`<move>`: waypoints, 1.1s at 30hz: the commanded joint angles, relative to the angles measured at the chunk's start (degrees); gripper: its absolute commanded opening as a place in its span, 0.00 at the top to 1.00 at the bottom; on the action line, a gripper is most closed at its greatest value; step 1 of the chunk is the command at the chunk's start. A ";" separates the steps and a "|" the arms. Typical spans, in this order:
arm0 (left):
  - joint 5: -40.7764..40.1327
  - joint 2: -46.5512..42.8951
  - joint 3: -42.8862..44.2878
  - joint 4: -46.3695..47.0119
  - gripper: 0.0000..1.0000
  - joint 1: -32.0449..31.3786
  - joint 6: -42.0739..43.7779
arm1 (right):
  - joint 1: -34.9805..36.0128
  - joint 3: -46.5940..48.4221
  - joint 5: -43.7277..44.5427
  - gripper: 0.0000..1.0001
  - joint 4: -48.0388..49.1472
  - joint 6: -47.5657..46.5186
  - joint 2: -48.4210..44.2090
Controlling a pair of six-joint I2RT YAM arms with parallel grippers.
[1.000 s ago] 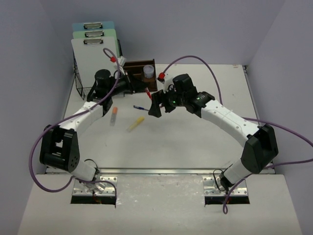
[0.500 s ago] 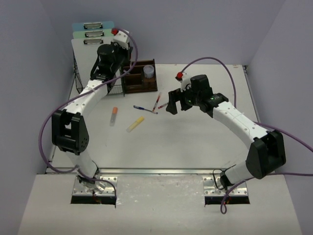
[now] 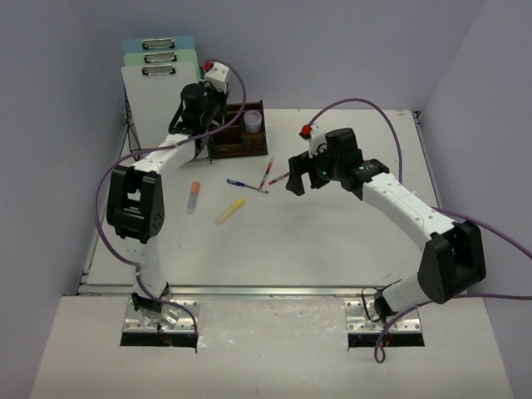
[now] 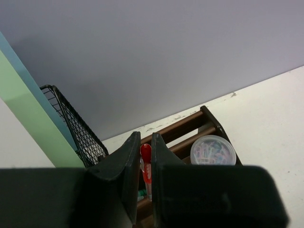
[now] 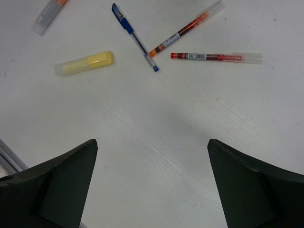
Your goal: Organize the desk
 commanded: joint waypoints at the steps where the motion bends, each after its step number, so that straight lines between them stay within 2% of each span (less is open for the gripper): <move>1: -0.06 1.45 2.67 6.19 1.00 0.99 -0.78 | -0.47 -0.07 0.66 0.01 3.05 -2.11 -0.34; 4: 0.03 2.52 3.02 6.47 1.00 1.33 -1.32 | -0.47 -0.15 0.14 0.02 3.75 -3.62 0.09; 9: 0.94 3.67 2.90 5.90 1.00 2.05 -3.32 | -0.47 2.15 0.52 0.09 4.10 -9.51 3.37; 14: 3.34 2.01 0.85 5.01 0.71 2.18 -5.36 | -0.47 5.93 2.38 0.13 4.53 -15.61 6.79; 18: 4.62 -1.75 -0.39 1.31 0.61 2.18 -6.71 | -0.47 6.84 3.41 0.13 4.29 -16.24 7.53; 25: 3.30 -10.02 -6.00 -6.43 0.55 2.18 -11.37 | -0.47 4.76 5.67 0.13 4.11 -15.14 6.79; 29: 5.56 -15.19 -10.21 -11.87 0.57 0.82 -13.70 | -0.47 4.37 8.35 0.14 3.63 -14.30 6.79; 33: 6.51 -15.39 -10.02 -18.65 0.60 -2.18 -9.27 | -0.56 4.29 9.51 0.14 2.68 -12.47 7.14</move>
